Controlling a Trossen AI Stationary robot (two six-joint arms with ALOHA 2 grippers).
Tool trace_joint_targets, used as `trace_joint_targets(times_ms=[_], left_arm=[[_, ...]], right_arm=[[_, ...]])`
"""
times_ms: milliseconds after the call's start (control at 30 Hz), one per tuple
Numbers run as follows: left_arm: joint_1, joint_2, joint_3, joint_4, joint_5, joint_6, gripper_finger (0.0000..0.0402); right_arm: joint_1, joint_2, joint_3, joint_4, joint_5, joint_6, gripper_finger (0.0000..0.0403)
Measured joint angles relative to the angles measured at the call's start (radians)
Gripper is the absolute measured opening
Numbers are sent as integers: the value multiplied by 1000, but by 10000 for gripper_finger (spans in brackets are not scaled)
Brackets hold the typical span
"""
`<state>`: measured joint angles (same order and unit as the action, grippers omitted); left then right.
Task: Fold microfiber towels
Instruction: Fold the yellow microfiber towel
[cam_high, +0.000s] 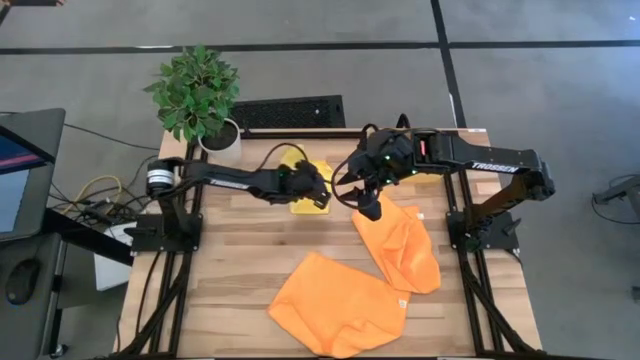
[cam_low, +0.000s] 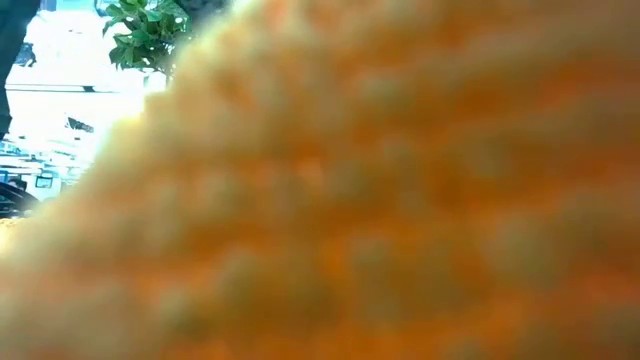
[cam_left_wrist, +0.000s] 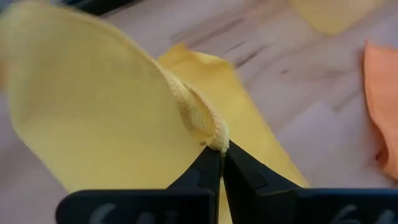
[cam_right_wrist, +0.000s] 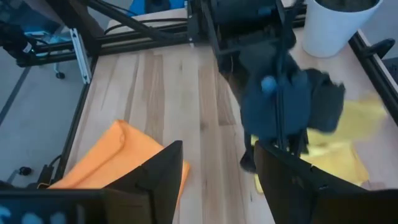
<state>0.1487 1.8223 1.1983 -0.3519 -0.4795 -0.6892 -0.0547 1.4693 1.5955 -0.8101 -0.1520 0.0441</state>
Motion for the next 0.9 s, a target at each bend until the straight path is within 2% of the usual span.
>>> trace_joint_targets(times_ms=[233, 567, 700, 900], left_arm=[[-29, 81, 108, -68, 70, 80, 0], [-57, 96, 107, -76, 134, 76, 7], [-57, 96, 107, -76, 200, 75, 18], [-57, 96, 107, -59, 211, 75, 58]], right_arm=[[0, 0, 0, -1, 0, 0, 221], [0, 0, 0, -5, 0, 0, 221], [0, 0, 0, -5, 0, 0, 221], [0, 1, 0, -7, 0, 0, 221]])
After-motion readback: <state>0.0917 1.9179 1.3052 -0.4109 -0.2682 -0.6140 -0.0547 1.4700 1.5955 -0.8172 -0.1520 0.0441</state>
